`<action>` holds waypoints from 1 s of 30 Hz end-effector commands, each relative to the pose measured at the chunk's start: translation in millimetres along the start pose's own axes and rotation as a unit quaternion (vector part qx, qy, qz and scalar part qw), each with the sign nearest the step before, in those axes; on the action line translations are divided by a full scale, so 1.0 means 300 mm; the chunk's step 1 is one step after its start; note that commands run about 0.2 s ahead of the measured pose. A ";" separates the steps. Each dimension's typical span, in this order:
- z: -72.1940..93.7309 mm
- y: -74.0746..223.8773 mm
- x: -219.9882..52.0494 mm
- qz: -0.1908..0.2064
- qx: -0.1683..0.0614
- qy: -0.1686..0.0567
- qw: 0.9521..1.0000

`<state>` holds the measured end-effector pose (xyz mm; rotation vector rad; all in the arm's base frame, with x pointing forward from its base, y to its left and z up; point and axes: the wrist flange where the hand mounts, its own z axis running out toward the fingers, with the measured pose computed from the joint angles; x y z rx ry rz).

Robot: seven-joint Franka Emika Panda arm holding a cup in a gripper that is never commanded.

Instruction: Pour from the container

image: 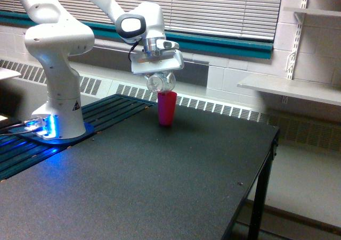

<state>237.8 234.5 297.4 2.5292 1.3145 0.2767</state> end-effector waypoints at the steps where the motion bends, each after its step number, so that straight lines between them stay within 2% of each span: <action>1: -0.001 0.002 -0.007 0.001 -0.003 0.001 1.000; 16: -0.010 0.005 -0.014 -0.005 -0.016 -0.001 1.000; 30: -0.027 0.004 -0.027 0.005 -0.009 0.004 1.000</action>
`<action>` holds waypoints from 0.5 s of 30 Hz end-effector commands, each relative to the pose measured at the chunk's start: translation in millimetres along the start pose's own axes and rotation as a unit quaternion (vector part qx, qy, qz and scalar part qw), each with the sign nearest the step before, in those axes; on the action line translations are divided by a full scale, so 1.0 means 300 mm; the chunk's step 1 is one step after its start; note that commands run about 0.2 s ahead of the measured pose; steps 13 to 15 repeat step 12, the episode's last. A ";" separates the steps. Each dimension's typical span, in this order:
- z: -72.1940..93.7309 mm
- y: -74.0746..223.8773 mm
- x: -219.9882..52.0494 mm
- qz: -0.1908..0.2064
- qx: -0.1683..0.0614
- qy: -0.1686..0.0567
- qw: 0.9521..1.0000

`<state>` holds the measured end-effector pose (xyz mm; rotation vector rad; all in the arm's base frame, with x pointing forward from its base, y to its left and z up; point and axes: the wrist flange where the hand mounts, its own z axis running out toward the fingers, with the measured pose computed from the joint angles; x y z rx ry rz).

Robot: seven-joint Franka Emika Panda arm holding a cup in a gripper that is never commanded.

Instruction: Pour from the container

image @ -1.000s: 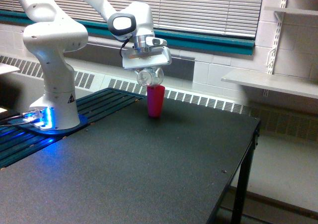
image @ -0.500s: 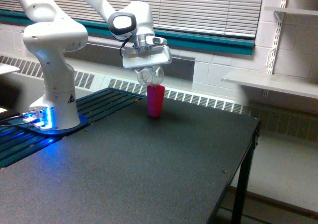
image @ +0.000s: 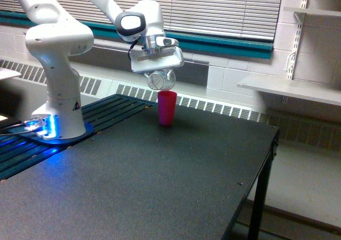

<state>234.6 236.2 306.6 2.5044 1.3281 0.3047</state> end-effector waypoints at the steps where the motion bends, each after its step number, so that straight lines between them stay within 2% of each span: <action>1: 0.004 0.007 -0.028 0.014 0.001 -0.003 1.000; 10: -0.020 0.025 -0.038 0.037 0.010 0.011 0.999; 15: -0.022 0.025 -0.042 0.037 0.010 0.011 0.999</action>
